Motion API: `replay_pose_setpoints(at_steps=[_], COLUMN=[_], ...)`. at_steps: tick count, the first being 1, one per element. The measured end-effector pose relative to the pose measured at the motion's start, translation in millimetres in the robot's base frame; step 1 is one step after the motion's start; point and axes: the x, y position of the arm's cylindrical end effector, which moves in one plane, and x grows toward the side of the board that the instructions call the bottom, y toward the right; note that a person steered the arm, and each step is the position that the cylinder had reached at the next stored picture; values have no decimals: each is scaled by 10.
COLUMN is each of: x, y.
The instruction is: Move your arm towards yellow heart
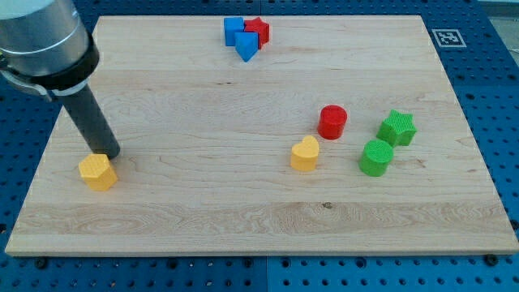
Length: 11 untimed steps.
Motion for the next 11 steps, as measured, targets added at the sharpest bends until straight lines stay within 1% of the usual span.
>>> replay_pose_setpoints(at_steps=[3, 4, 6, 7, 8, 9, 10, 11], x=[458, 386, -160, -342, -336, -257, -257, -135], y=[-46, 110, 1273, 1911, 2328, 2449, 2754, 3010])
